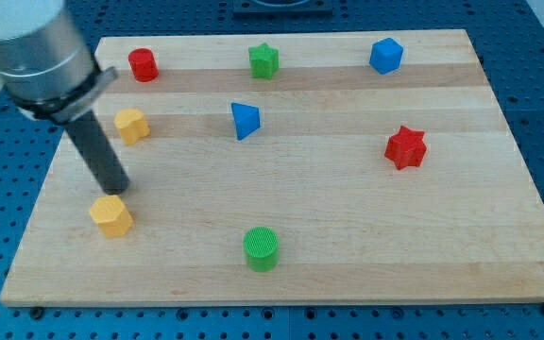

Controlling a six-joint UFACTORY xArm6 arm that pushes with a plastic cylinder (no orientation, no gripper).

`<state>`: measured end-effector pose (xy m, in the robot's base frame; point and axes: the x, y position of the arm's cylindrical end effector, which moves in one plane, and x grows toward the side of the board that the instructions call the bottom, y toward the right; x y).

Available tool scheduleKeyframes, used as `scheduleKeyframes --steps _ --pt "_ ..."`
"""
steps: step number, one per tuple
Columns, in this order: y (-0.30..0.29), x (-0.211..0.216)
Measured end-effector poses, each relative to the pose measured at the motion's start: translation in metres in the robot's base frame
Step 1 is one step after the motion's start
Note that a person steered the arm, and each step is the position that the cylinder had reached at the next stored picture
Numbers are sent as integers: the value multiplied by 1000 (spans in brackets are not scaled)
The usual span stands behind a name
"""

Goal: Slide the blue triangle towards bottom right

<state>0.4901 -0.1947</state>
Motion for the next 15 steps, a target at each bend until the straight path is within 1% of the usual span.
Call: scheduleKeyframes --steps 1,2,3,4,5,8,9,10,11,12,13,14,15 --pt "-3 51" --pt "-29 56" --pt "21 45" --pt "58 26" --pt "65 20" --pt "63 17" --pt "47 -7" --pt "67 -27" --pt "84 -60" --pt "91 -103" --pt "106 -116" --pt "190 -67" --pt "196 -68"
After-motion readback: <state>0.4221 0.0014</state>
